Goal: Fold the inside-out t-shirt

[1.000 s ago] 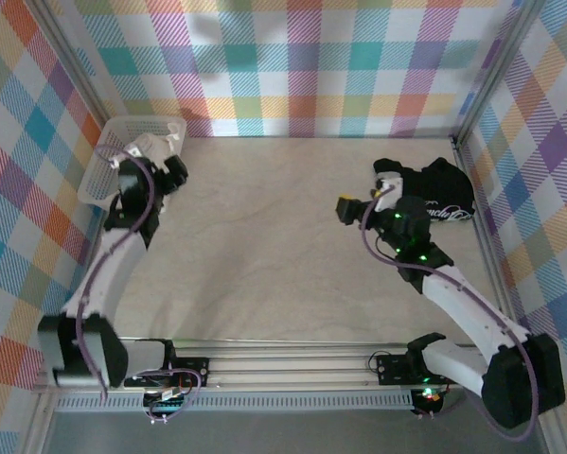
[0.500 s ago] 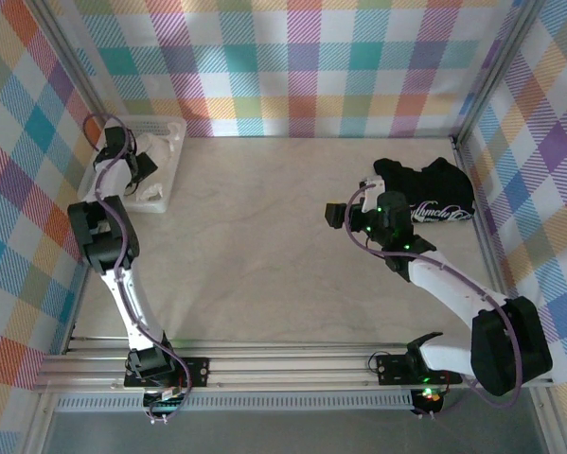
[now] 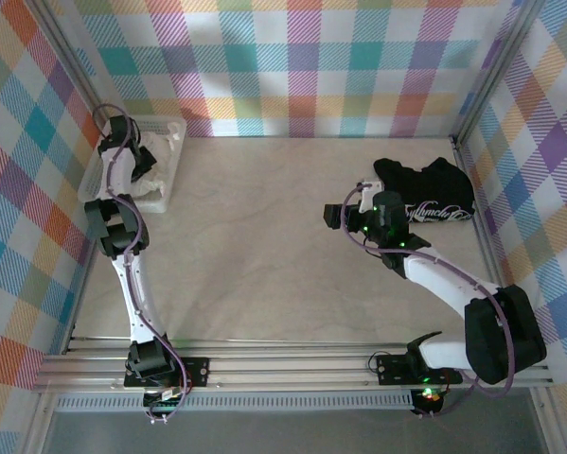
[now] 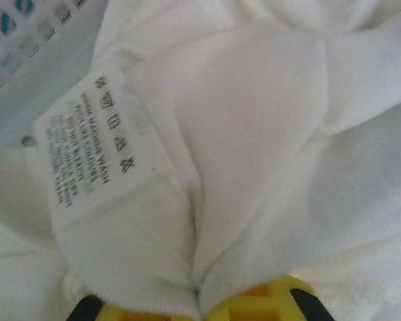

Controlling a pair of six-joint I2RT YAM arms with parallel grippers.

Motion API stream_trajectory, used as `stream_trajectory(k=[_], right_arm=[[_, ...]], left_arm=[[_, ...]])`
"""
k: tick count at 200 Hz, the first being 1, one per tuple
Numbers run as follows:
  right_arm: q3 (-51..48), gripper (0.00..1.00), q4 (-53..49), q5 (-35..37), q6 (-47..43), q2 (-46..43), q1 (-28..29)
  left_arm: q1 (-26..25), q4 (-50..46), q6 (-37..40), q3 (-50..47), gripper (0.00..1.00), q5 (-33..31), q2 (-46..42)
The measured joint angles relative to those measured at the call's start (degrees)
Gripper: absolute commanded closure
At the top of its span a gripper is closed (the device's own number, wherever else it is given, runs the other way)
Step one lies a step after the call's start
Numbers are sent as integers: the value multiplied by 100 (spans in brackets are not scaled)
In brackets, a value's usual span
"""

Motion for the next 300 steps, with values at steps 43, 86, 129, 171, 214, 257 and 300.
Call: stream_trajectory(k=[43,86,129,171,214,257,300], right_arm=[[26,0,-170,59,63,-199,0],[28,0,-367,175,57,-730,0],[280,0,-1056,216,-92,-1036,0],[529,0,-1698,251,-219,-1705,0],[533,2,-2024,81,-197,-1873,0],[361,12,-2044,-433,52,-1241,0],[59,22,-1556,-1019,450,177,216]], left_arm=[[-72,-103,-13,-13,100,332,-1241],[-881,243,17,-52,99,732,-3965],[-1978,656,33,20,98,1502,-5510],[-2806,1069,22,-1397,97,1628,-6153],[-3259,1508,-306,-3574,97,1589,-6275],[-3556,1825,-614,-4153,97,1674,-6275],[-3604,2297,-769,-4465,97,1733,-6363]])
